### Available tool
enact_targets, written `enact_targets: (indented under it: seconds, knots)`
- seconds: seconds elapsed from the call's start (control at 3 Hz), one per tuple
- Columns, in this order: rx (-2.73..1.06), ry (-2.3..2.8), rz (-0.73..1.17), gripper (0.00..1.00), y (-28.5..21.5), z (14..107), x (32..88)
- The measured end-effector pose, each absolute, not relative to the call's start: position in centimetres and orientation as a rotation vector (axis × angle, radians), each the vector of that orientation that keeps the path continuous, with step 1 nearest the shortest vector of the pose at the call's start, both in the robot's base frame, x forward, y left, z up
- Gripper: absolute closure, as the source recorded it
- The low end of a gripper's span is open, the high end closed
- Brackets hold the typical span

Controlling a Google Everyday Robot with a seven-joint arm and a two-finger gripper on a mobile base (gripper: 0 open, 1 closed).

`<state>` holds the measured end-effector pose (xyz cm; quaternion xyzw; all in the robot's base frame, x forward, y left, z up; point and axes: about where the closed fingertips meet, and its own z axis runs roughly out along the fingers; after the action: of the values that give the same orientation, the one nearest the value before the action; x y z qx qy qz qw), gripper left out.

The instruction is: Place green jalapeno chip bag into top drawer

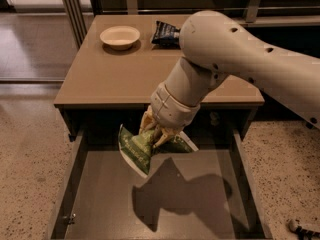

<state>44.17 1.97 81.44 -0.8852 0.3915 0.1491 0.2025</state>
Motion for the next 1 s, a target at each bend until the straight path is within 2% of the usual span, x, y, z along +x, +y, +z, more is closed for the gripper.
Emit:
enact_targets:
  seconds: [1.0]
  knots:
    - [-2.462,1.185,0.454,1.00,2.0,71.1,43.3]
